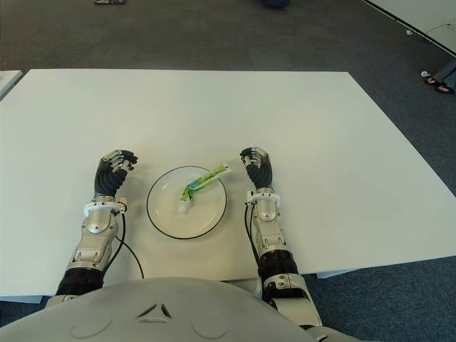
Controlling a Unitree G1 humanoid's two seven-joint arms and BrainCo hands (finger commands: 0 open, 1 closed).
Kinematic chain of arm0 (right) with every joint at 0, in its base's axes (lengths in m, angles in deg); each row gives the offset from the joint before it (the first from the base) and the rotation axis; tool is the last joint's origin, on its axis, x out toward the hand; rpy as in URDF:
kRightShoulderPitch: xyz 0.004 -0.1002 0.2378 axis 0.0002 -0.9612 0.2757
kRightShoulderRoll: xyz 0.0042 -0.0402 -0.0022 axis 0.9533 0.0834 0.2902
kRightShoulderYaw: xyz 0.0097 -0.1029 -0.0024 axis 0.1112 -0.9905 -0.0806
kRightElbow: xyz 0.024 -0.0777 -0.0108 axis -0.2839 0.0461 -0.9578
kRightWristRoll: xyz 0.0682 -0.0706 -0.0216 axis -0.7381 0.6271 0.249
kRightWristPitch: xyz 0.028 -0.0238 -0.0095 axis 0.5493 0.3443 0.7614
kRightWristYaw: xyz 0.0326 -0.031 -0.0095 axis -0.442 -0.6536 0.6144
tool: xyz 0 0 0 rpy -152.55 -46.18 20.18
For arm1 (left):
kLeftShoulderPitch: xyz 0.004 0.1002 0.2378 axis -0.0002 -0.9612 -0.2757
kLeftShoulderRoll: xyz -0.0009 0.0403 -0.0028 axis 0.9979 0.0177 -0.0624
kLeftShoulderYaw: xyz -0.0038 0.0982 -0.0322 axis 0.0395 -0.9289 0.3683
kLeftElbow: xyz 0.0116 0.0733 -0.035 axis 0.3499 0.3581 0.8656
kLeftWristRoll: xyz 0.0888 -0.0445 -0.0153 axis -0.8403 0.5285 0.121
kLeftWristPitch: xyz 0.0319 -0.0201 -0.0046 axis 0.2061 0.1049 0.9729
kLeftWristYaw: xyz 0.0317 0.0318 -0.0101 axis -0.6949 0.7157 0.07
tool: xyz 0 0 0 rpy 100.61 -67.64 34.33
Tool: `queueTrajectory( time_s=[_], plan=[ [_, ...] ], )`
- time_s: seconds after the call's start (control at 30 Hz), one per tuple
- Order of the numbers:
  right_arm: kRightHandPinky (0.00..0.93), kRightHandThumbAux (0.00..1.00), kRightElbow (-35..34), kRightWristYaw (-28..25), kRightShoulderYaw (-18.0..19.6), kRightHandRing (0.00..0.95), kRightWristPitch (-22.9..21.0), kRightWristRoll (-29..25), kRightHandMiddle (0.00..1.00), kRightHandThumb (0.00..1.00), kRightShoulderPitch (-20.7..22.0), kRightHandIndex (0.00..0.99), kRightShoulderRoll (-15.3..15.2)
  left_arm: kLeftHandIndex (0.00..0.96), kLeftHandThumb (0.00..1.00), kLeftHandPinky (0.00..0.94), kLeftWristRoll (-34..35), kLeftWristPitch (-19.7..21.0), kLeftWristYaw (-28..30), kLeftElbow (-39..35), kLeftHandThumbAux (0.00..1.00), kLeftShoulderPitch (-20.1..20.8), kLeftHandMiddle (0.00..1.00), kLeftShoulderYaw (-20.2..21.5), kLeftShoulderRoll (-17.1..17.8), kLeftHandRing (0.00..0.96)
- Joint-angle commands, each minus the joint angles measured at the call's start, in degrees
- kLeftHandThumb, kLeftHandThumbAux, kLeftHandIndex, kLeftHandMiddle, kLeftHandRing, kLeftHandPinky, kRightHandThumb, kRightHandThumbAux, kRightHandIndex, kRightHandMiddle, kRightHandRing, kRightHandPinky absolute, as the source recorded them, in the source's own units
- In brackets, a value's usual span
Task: Put the toothpaste on the table into the plate.
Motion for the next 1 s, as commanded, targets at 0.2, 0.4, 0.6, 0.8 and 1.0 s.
queueTrajectory(
  time_s=[0.2,0.4,0.6,0.8,1.0],
  plan=[
    [0.417,0.735,-0.3,-0.7,0.2,0.418,-2.4,-0.5,0.450,0.717,-0.5,0.422,0.2,0.427,0.698,0.423,-0.4,0.8,0.6,-0.9,0.722,-0.5,0.458,-0.3,0.3,0.434],
    [0.449,0.735,0.4,-1.4,0.4,0.430,-0.3,-1.3,0.456,0.717,-0.6,0.423,0.2,0.427,0.699,0.432,-0.5,0.9,0.5,-1.3,0.721,-1.0,0.461,-0.4,0.3,0.439],
    [0.454,0.734,0.7,-1.6,0.8,0.431,2.8,-2.0,0.452,0.714,-0.9,0.425,0.5,0.427,0.699,0.432,-0.4,1.0,0.7,-1.0,0.722,-1.2,0.464,-0.4,0.4,0.443],
    [0.470,0.734,1.2,-1.8,1.0,0.436,6.0,-2.6,0.456,0.713,-1.4,0.426,0.9,0.426,0.698,0.433,-0.2,1.2,1.0,-1.3,0.722,-1.6,0.464,-0.5,0.5,0.445],
    [0.493,0.733,1.0,-2.2,1.3,0.450,7.4,-2.6,0.462,0.711,-1.8,0.426,1.1,0.426,0.697,0.428,-0.3,1.4,1.1,-1.5,0.722,-2.0,0.458,-0.6,0.6,0.439]
  ],
)
